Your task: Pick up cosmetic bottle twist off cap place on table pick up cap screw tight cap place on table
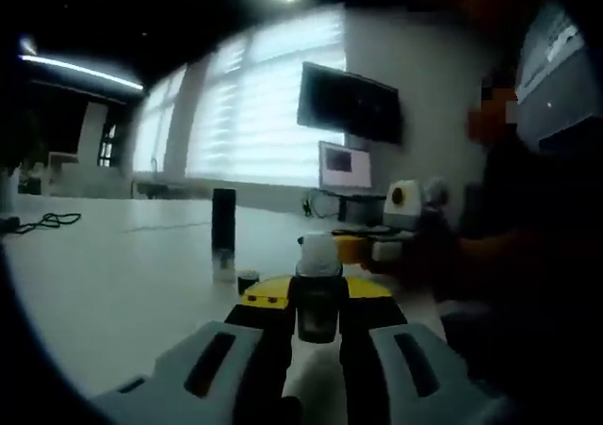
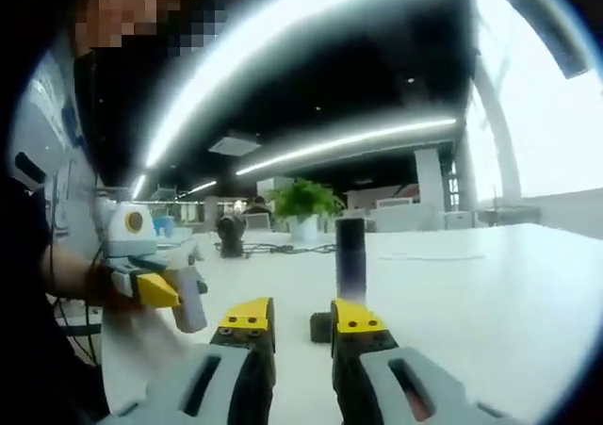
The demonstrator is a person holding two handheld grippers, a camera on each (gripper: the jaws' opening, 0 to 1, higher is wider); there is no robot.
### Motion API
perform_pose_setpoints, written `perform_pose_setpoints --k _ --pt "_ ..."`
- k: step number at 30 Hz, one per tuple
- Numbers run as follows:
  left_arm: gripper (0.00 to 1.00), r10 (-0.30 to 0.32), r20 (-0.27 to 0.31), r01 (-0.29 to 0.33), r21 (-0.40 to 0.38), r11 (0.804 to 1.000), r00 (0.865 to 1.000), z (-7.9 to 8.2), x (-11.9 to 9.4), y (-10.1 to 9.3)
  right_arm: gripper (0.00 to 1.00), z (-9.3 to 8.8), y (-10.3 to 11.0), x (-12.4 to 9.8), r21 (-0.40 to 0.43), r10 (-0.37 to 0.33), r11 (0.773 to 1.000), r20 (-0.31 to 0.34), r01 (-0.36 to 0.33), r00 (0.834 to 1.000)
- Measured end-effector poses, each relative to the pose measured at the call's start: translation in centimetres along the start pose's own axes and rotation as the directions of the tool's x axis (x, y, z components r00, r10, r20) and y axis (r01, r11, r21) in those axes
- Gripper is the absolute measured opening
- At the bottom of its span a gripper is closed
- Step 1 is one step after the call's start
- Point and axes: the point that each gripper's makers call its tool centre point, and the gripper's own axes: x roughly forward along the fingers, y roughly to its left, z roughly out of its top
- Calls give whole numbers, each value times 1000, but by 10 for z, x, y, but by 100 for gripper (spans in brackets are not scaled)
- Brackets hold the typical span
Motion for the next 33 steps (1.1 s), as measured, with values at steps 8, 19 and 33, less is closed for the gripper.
perform_pose_setpoints --k 8,19,33 --pt "9 -49 -24 50 54 997 999 -7 4 -12 17 -20 0 32 -80 -105 992 -110 96 988" --pt "9 -55 -6 55 37 998 998 -3 2 -12 15 -38 -8 52 -103 -187 980 -194 169 963" --pt "9 -63 -23 64 51 997 998 -6 2 -14 14 -48 -5 61 -122 -187 979 -244 161 952"
